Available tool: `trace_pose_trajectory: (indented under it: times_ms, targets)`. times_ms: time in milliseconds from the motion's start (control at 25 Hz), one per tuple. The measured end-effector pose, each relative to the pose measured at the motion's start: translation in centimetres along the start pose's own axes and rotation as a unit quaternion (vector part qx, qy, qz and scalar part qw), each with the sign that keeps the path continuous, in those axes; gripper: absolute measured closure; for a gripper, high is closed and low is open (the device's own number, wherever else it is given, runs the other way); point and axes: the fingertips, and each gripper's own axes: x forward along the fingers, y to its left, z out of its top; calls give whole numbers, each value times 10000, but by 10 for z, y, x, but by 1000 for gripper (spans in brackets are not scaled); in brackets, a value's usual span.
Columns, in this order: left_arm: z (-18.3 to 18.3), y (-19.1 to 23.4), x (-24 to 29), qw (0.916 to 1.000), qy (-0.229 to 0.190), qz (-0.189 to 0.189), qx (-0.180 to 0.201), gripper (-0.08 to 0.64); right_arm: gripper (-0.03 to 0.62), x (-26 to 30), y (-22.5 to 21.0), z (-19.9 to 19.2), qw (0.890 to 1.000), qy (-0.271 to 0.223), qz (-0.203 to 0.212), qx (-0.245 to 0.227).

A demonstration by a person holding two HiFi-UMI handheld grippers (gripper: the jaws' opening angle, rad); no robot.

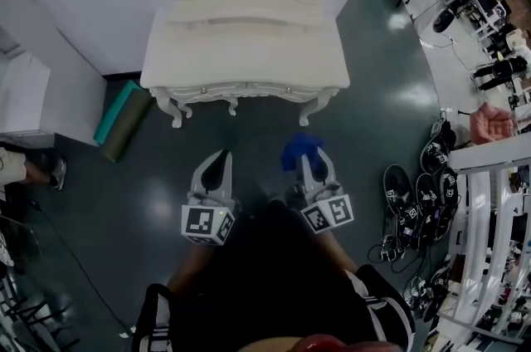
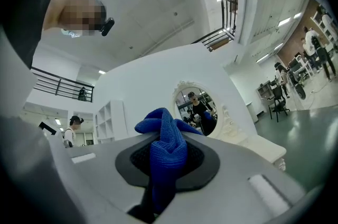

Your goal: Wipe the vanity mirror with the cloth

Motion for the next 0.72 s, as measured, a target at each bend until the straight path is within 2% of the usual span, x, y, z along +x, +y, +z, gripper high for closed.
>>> trace_pose_trajectory:
  times_ms: [280,720]
  targets:
    - [0,23,-2,9998,62,135,-156,551,548,17,7,-7,10000,-2,-31,52]
    - [6,35,49,9996,44,277,-69,552,548,70,-27,-12,9997,72,146,157]
